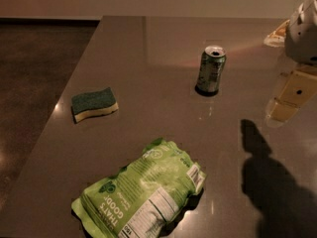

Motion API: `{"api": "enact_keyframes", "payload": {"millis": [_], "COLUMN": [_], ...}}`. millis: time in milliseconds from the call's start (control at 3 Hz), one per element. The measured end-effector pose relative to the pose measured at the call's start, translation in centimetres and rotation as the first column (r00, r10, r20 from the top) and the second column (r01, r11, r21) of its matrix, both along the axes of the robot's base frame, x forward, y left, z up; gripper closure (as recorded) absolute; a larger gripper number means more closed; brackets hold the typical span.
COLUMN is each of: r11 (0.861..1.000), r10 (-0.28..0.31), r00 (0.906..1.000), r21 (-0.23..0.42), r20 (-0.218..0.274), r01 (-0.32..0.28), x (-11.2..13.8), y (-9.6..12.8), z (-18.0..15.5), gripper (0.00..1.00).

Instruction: Move green can near sponge

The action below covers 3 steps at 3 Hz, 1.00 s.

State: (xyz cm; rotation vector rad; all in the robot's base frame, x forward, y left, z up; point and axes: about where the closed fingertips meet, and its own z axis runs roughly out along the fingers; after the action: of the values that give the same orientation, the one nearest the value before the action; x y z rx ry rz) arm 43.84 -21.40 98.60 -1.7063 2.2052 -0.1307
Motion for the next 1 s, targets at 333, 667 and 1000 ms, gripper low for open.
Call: {"api": "enact_keyframes", "payload": {"millis": [333,667,1000], "r11": [1.000,0.998,0.990], "r10": [-0.004,-0.042,-0.102], "r00": [1.0000,0.9990,0.9945], "r21": [0.004,0.042,0.099], "r20": [0.002,0.015,0.024], "r01": [0.004,0.042,0.099], "x": [0.3,2.7,6.3], "y": [0.0,-0.1,-0.6], "z": [-0.1,-0.8,-1.8], "gripper": [0.00,0.00,0.00]}}
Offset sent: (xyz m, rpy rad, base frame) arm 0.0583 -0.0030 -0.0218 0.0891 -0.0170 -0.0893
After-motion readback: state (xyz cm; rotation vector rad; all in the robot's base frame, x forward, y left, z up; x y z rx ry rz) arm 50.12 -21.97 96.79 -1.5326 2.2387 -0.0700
